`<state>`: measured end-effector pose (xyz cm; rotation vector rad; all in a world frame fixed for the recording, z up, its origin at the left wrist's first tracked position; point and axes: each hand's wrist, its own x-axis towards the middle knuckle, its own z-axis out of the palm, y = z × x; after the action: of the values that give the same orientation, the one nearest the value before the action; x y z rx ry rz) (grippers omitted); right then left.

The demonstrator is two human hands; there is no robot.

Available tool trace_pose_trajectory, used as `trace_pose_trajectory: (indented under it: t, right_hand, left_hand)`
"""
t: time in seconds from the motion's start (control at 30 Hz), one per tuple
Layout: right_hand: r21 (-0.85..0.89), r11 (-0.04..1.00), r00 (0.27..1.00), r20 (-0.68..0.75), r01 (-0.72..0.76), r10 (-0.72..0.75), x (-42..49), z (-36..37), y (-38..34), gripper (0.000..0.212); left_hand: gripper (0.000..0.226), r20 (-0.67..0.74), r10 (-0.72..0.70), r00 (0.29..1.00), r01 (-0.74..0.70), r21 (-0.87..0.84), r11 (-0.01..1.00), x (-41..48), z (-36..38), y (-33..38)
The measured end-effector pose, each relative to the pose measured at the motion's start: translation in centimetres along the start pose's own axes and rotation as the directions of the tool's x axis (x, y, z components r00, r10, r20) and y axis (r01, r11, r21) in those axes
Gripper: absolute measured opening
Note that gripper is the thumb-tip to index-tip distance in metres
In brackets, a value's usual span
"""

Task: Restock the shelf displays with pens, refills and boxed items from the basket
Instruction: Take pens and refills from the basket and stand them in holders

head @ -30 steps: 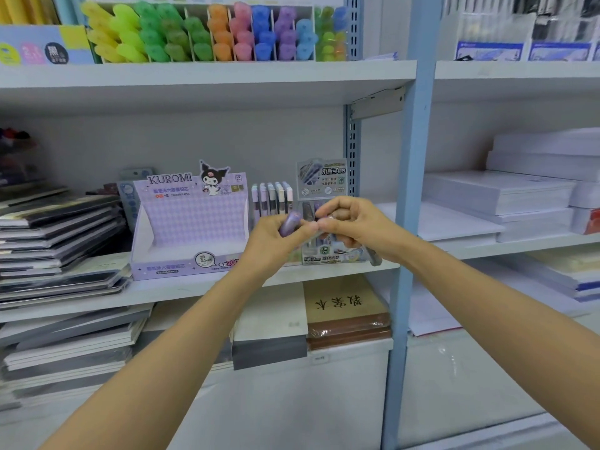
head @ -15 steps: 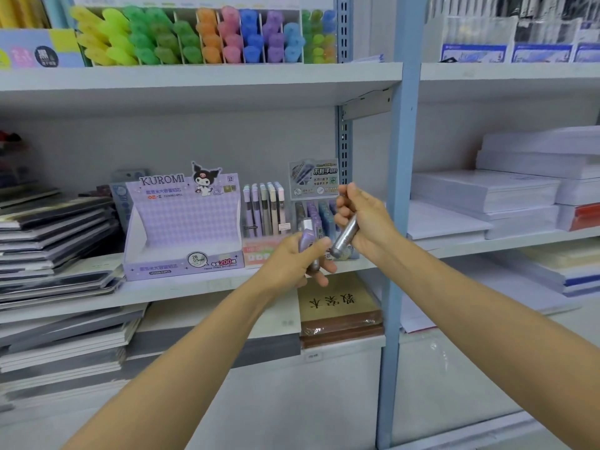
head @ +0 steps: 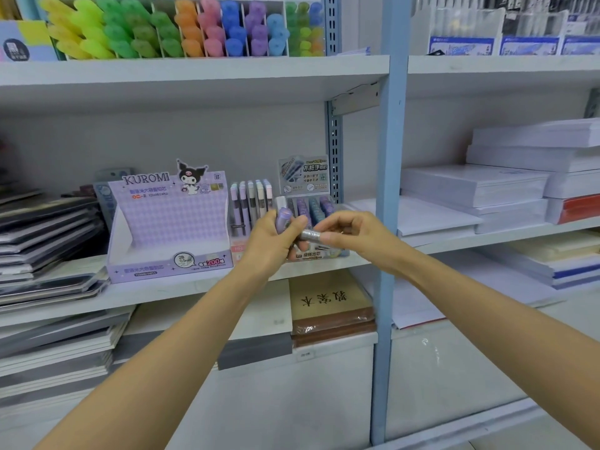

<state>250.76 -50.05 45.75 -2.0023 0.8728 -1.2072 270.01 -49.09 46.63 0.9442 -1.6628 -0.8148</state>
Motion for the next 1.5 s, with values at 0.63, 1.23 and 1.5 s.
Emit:
trace_pose_trajectory:
  t: [0.63, 1.23, 1.5]
  right_hand:
    - [-0.202, 0.979, 0.876, -0.478, -0.036, -0.066, 5.1, -3.3, 3.2, 0.033]
    - [-0.611, 0.788, 0.924, -0.337, -0.071, -0.178, 6.8, -2.4, 7.2, 0.017]
    - [-0.382, 0.924, 0.925, -0.357, -0.016, -0.132, 5.1, -1.9, 3.8, 0.021]
  left_hand:
    - [0.023, -0.063, -0.023, 0.998, 0.027, 0.049, 0.998, 1.7, -0.6, -3.7]
    - [0.028, -0.071, 0.025, 0.997, -0.021, 0.048, 0.999, 2.0, -0.7, -4.7]
    - [0.027, -0.056, 0.018, 0.998, -0.019, -0.016, 1.000, 1.7, -0.5, -4.2]
